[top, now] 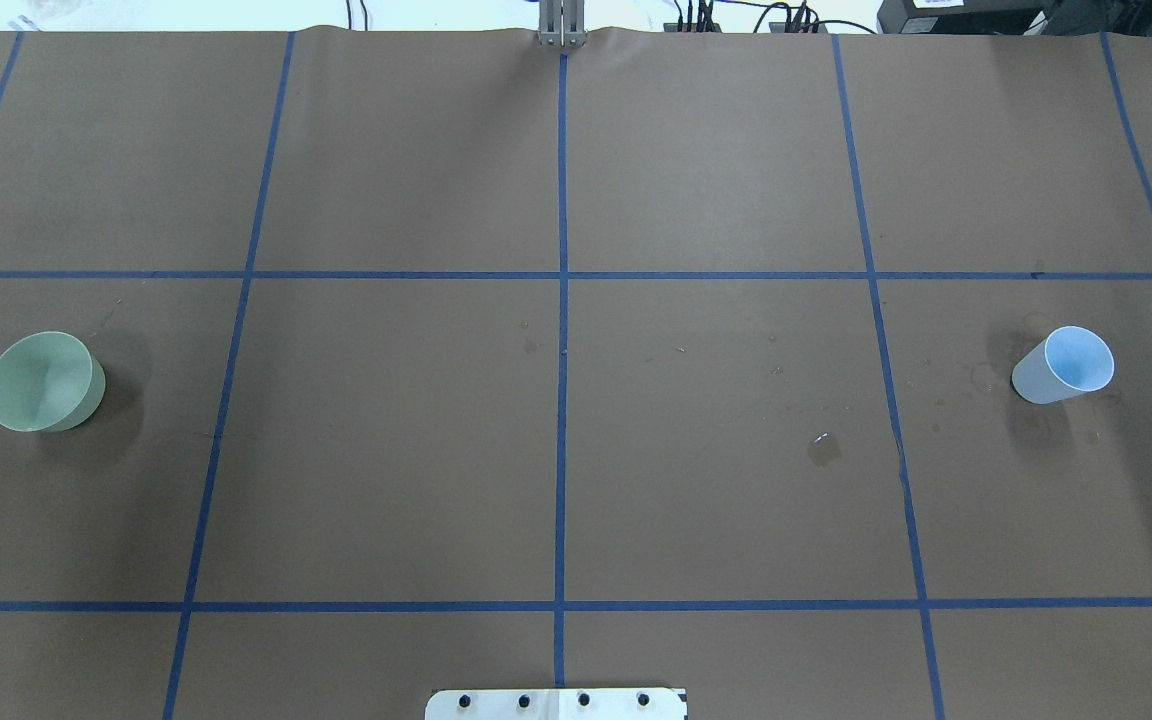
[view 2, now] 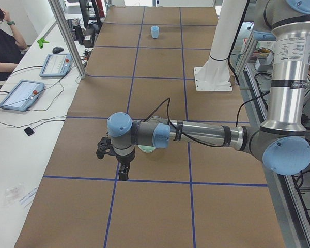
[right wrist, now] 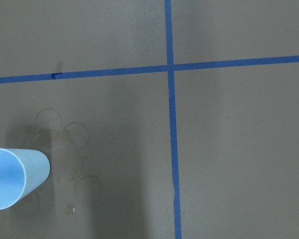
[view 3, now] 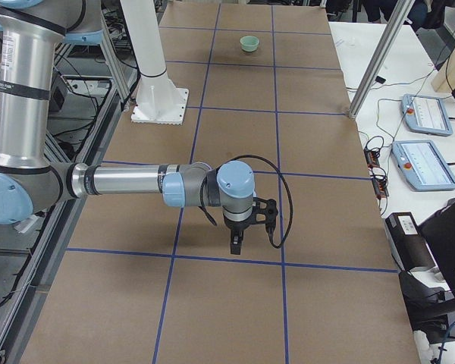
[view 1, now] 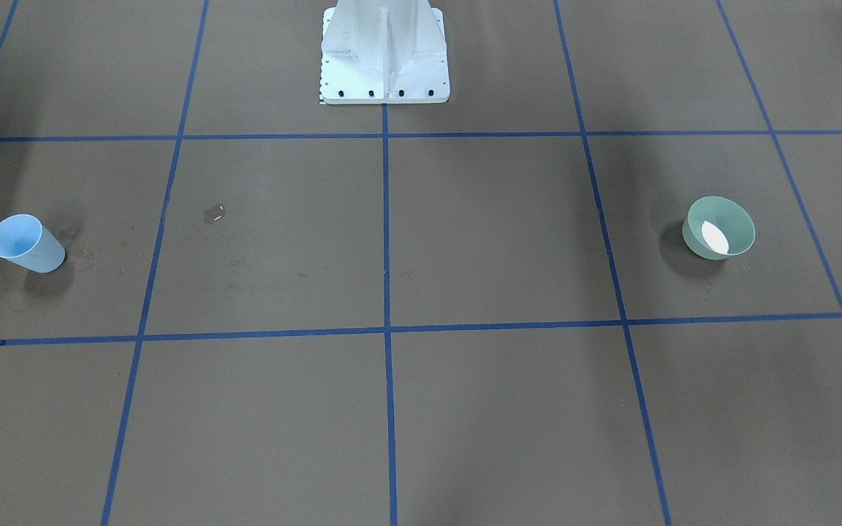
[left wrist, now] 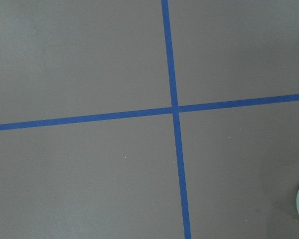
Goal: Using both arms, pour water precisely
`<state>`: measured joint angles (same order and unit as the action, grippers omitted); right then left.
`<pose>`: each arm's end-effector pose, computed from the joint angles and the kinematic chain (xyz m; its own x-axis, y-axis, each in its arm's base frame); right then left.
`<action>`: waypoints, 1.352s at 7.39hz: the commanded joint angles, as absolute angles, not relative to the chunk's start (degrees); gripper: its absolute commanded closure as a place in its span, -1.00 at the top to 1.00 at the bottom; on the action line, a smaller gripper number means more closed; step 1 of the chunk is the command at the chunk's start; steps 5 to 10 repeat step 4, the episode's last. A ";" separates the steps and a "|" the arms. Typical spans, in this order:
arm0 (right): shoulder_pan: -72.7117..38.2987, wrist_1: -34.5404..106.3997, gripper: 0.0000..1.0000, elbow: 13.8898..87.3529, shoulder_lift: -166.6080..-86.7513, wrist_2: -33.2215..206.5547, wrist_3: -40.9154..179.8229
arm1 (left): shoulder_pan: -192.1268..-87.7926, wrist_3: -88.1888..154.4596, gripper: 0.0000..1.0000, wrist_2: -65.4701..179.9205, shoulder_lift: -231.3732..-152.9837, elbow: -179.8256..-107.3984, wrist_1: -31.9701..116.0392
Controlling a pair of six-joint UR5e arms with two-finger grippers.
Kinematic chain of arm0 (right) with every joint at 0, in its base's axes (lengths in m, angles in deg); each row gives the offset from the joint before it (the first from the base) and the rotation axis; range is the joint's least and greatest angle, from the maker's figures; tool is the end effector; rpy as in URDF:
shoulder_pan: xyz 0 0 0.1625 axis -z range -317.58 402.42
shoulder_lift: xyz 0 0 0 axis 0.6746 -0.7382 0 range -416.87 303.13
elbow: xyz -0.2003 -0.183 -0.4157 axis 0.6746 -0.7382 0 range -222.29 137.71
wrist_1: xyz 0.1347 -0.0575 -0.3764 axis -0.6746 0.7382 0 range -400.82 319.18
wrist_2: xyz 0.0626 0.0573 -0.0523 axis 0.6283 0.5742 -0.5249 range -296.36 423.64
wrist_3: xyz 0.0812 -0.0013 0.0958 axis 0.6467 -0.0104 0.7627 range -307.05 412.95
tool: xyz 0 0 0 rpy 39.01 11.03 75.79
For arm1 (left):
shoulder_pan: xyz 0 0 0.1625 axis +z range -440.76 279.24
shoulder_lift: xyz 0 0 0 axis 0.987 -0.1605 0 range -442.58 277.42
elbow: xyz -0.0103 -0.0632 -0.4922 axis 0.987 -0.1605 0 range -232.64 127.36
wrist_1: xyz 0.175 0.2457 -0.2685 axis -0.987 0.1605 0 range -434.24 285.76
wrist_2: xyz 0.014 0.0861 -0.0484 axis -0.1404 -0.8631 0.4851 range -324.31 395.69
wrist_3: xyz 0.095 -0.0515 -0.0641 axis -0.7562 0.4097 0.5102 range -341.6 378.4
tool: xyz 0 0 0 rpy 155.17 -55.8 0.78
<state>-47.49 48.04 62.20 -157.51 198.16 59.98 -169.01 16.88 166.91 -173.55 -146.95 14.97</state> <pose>0.0446 -0.3959 0.7053 0.7078 0.0602 0.7038 -0.0857 0.9963 0.0009 -0.0353 -0.4961 0.7101 0.7491 0.1010 -0.6547 -0.0503 0.9941 0.0958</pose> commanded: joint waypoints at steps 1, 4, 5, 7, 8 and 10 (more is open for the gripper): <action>-47.49 48.04 0.98 62.13 -157.51 198.03 59.90 | -169.01 16.91 1.00 166.91 -173.55 -146.95 14.96; -47.49 48.04 0.98 62.22 -157.51 198.38 59.90 | -169.01 16.91 1.00 166.91 -173.55 -146.95 14.96; -47.49 48.04 0.98 62.22 -157.51 198.38 59.90 | -169.01 16.91 1.00 166.91 -173.55 -146.95 14.96; -47.49 48.04 0.98 62.22 -157.51 198.38 59.90 | -169.01 16.91 1.00 166.91 -173.55 -146.95 14.96; -47.49 48.04 0.98 62.22 -157.51 198.38 59.90 | -169.01 16.91 1.00 166.91 -173.55 -146.95 14.96; -47.49 48.04 0.98 62.22 -157.51 198.38 59.90 | -169.01 16.91 1.00 166.91 -173.55 -146.95 14.96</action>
